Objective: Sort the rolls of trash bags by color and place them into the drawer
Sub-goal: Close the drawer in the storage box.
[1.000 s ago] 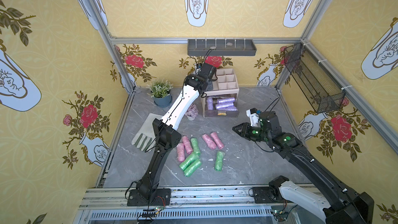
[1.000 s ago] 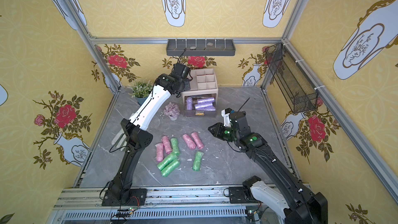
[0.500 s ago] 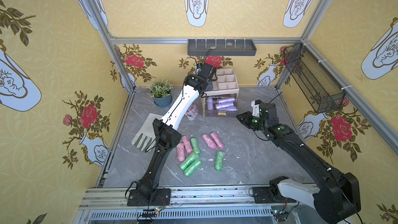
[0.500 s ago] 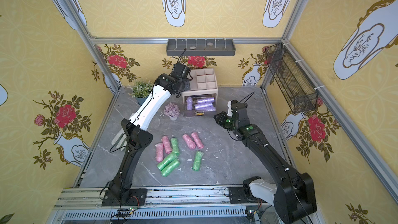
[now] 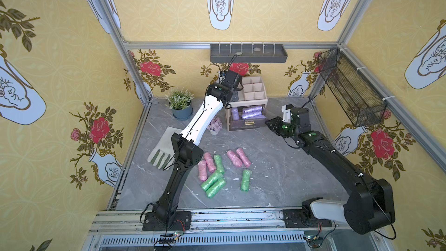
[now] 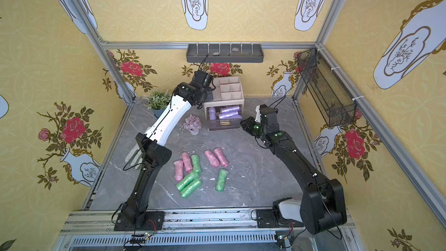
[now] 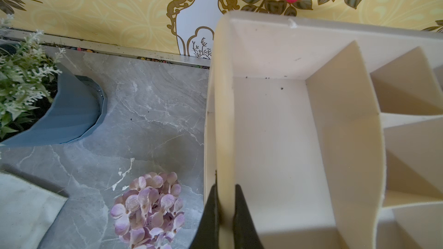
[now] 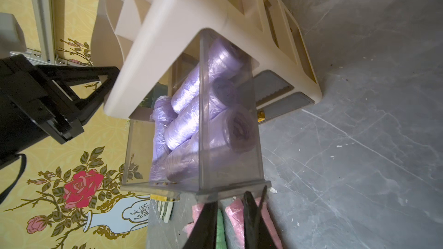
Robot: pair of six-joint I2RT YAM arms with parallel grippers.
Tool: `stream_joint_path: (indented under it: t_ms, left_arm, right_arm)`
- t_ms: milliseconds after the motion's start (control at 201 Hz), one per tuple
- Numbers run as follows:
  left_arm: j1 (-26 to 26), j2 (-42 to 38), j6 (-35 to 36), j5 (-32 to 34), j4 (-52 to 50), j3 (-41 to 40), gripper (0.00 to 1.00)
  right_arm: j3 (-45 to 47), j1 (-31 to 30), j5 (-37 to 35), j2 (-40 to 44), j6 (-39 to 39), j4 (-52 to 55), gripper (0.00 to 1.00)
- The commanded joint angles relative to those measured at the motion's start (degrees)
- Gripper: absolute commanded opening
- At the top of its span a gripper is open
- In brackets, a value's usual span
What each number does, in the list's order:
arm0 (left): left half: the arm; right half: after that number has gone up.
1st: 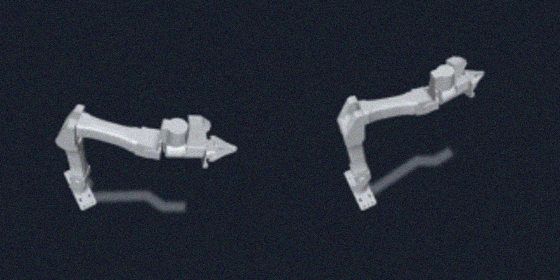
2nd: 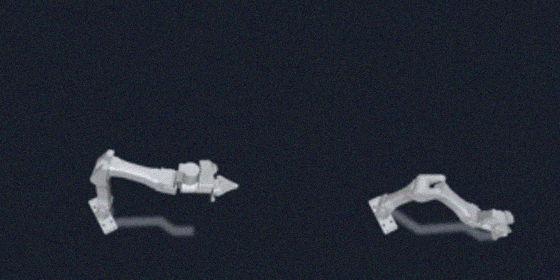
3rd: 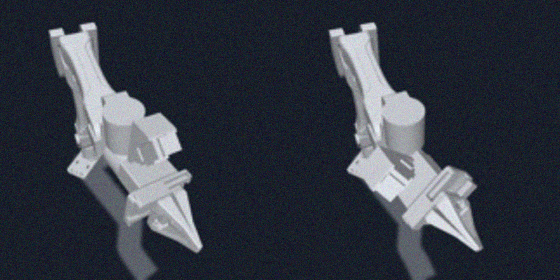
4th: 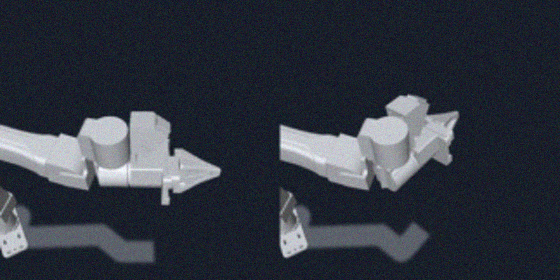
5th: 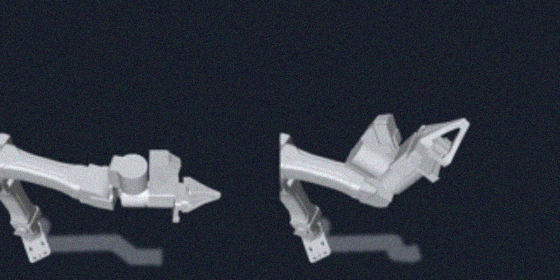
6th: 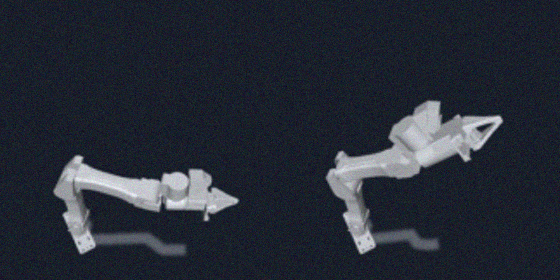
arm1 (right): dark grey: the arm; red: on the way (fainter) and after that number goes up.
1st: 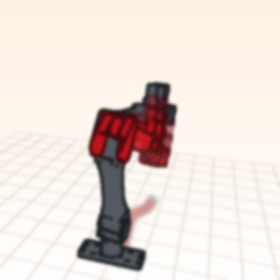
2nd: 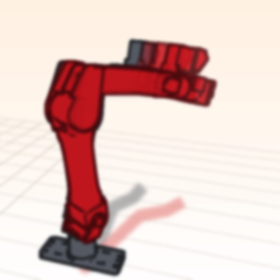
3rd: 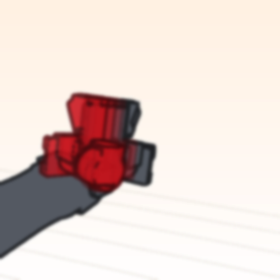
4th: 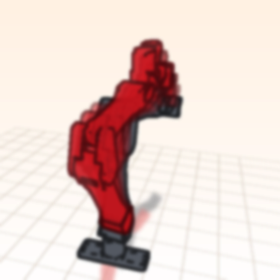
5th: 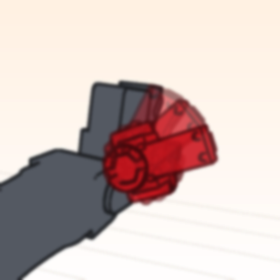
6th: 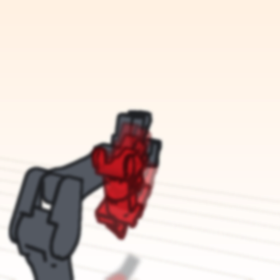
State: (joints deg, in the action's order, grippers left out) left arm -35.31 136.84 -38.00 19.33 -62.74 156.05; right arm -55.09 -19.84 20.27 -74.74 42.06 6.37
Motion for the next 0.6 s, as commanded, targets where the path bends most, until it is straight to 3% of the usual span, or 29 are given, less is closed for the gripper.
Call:
stream_joint_path:
  t_ms: [0,592]
  left_arm:
    - [0.0,1.7,-0.8,-3.9,-4.4,-0.7,0.00]
    - [0.0,1.0,-2.1,-4.7,-3.6,-1.8,0.00]
  right_arm:
    - [-1.7,0.4,0.9,-1.8,-0.5,-5.8,0.22]
    - [-0.7,-3.0,2.0,-7.7,3.7,-11.8,0.30]
